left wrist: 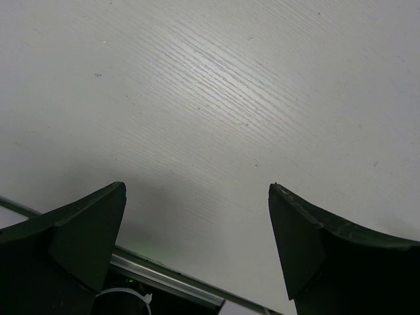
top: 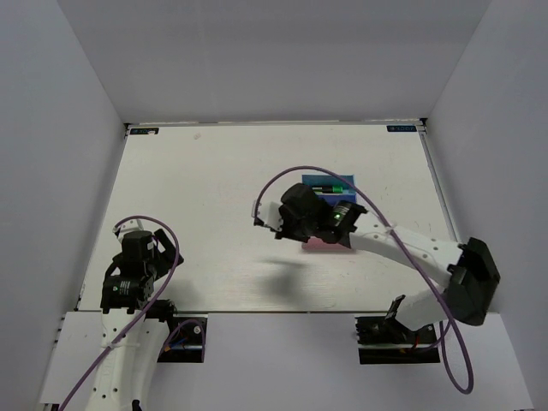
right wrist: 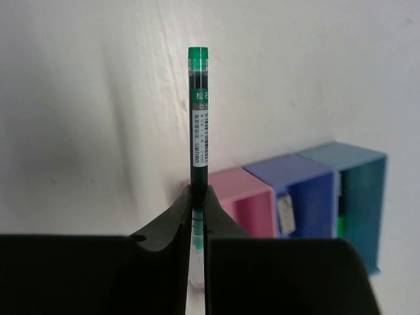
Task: Sort the stationery into containers
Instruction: Place the pen in the storage box.
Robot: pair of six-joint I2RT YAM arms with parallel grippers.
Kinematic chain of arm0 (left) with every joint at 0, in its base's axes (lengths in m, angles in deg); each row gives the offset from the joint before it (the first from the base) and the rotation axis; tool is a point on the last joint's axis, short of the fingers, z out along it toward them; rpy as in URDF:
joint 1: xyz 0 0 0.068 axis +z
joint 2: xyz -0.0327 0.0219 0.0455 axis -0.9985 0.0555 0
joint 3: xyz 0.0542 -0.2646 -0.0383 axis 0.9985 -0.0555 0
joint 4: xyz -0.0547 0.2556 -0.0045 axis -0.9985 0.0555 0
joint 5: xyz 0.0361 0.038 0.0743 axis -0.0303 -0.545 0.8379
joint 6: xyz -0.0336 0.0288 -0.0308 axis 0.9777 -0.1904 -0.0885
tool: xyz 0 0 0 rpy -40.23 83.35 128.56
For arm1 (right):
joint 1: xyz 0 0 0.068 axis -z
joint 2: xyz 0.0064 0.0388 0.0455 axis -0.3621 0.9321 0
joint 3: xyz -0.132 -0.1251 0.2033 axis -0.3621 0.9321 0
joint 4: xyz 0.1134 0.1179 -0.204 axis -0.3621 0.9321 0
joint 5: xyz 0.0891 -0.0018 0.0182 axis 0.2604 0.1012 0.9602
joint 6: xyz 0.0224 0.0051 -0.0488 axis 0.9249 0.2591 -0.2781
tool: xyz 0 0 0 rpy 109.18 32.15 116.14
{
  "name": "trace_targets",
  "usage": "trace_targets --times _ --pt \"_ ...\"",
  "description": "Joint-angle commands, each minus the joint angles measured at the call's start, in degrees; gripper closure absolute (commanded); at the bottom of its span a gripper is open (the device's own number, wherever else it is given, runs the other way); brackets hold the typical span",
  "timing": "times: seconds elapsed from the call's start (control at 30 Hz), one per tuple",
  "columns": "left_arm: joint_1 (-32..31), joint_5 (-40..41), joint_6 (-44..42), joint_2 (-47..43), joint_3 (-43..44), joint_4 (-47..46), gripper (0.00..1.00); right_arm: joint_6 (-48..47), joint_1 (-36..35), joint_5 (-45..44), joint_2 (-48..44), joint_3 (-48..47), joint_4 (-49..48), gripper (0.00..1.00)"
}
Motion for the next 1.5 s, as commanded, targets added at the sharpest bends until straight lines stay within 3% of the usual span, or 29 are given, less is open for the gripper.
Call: trace_targets --times 0.0,0.3,0.67,0.7,0.73,0.93,1.27,1.47 --pt "0.3 0.1 0.1 0.1 -0.4 -0.4 0.0 -4.6 3.6 -4.7 -5.7 3.4 1.9 1.0" --pt "0.3 -0.8 -0.1 0.5 -0.4 -0.7 0.0 -15.1 15.2 -1.2 -14.8 15.3 -0.3 1.0" --pt "0.3 -0.7 -0.2 0.5 -0.5 -0.7 0.0 -23.0 23.6 8.3 -10.8 17.6 -3.3 1.0" --pt "0.3 -0.8 -0.2 0.4 -0.6 -0.7 0.0 -23.0 24.2 8.5 -10.5 17.6 -3.3 0.94" --pt "0.3 -0.7 -0.2 0.5 -0.6 -0.7 0.0 -23.1 24.6 9.4 -9.7 16.8 -3.1 0.78" --pt "0.3 -1.0 -0.1 0.6 -0.5 -0.8 0.0 -22.8 25.6 11.2 -9.0 14.8 -0.6 0.62" --pt "0.3 -1.2 -0.2 0.6 -0.6 -0.8 0.0 -19.7 27.1 13.7 -10.8 10.9 2.2 0.6" --pt "0.3 -1.1 -0.3 0.5 -0.6 -0.8 0.0 -18.3 27.9 12.9 -9.8 11.0 2.0 0.67"
